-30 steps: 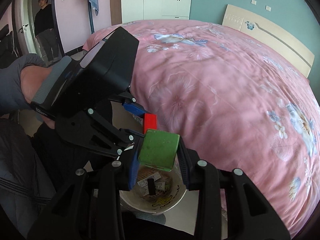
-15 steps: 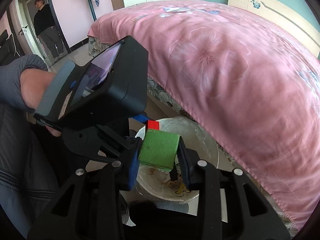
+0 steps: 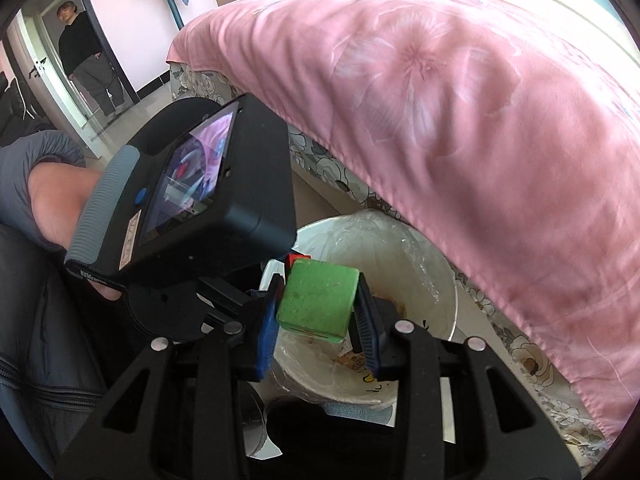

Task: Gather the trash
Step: 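Carry the green cube and red block with both tools over the trash bin, then open the right tool dropping the green cube while the left tool drops the red block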

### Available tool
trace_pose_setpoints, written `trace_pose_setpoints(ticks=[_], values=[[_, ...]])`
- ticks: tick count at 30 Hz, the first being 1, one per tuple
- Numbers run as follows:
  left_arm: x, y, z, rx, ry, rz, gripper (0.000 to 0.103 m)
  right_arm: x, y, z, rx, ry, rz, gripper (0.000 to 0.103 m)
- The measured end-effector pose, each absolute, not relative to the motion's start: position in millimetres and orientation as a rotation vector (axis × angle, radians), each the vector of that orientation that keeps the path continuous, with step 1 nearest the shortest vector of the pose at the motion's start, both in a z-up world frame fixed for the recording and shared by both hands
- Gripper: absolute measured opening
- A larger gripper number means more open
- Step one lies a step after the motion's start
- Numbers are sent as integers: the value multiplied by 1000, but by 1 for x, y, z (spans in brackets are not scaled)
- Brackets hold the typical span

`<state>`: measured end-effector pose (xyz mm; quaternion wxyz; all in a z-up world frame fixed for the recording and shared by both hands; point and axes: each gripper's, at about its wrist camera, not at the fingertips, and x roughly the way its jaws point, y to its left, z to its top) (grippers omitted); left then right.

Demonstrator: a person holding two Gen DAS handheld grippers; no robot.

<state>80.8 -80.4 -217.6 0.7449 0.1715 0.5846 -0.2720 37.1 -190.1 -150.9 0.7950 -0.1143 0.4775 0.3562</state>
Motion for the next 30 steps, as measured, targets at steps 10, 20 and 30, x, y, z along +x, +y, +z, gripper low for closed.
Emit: trace_pose_setpoints(ticks=[10, 20, 30], values=[[100, -68, -261, 312, 1395, -556, 42, 58, -186, -194, -200, 1118, 718, 36], [110, -74, -288, 268, 1459, -571, 42, 87, -156, -213, -185, 1188, 686, 36], [115, -75, -294, 227, 1456, -562, 44, 107, -149, -224, -142, 1209, 629, 72]])
